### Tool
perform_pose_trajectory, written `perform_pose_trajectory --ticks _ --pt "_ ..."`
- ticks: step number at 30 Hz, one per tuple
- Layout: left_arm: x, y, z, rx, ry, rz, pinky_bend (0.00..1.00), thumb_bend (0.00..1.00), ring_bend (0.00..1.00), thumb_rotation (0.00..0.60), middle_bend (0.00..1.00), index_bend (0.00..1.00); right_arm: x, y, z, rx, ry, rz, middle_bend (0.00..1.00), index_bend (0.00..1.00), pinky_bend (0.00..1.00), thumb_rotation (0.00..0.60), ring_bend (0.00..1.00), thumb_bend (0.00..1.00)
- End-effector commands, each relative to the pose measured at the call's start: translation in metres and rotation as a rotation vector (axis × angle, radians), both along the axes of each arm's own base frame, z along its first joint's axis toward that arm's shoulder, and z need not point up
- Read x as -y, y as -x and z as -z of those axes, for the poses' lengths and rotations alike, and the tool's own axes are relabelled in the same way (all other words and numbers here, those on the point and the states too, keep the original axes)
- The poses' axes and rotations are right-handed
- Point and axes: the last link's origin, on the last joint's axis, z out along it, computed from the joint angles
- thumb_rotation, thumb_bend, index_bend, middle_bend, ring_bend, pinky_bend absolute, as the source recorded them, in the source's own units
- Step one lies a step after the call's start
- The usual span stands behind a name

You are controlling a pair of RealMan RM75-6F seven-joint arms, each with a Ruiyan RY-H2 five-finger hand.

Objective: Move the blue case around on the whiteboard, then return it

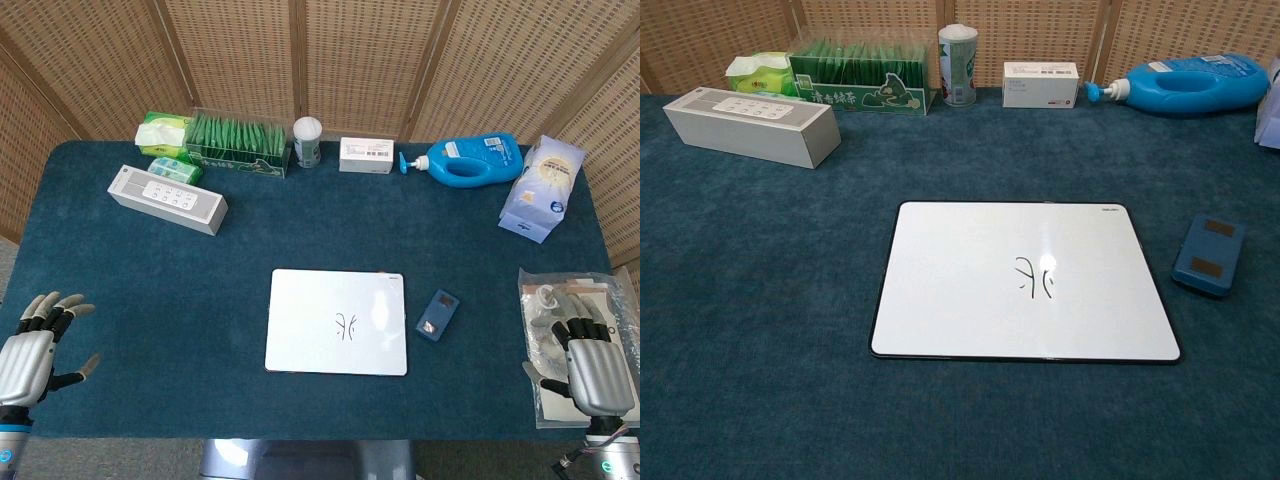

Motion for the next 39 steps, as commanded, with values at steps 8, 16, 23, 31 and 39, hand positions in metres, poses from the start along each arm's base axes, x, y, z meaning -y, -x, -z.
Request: perform_pose_trajectory --ticks 8,16,23,31,39 --pt "0.0 -0.001 0.001 0.0 0.003 0.001 0.0 0.33 0.09 0.6 0.19 0.24 0.0 0.0 0.001 0.003 -0.003 -0.002 0.09 0.35 0.0 0.6 0.0 0.18" --pt "-0.001 -0.003 -0.001 0.002 -0.004 0.012 0.0 0.33 0.09 0.6 0.19 0.24 -0.003 -0.001 -0.006 0.014 0.019 -0.012 0.09 0.35 0.0 0.6 0.0 0.18" --pt "-0.003 -0.005 0.003 -0.002 0.005 0.017 0.0 0.33 0.09 0.6 0.19 0.24 -0.001 0.0 -0.01 0.02 0.023 -0.013 0.09 0.35 0.0 0.6 0.0 0.18" --pt "-0.007 -0.01 0.008 -0.006 0.018 0.029 0.0 0.33 0.09 0.6 0.19 0.24 0.006 -0.005 -0.011 0.042 0.007 -0.037 0.1 0.3 0.0 0.6 0.0 0.17" --pt "-0.008 -0.009 0.008 -0.01 0.023 0.029 0.0 0.33 0.09 0.6 0.19 0.24 0.031 -0.022 0.001 0.094 -0.096 -0.108 0.18 0.27 0.0 0.454 0.01 0.17"
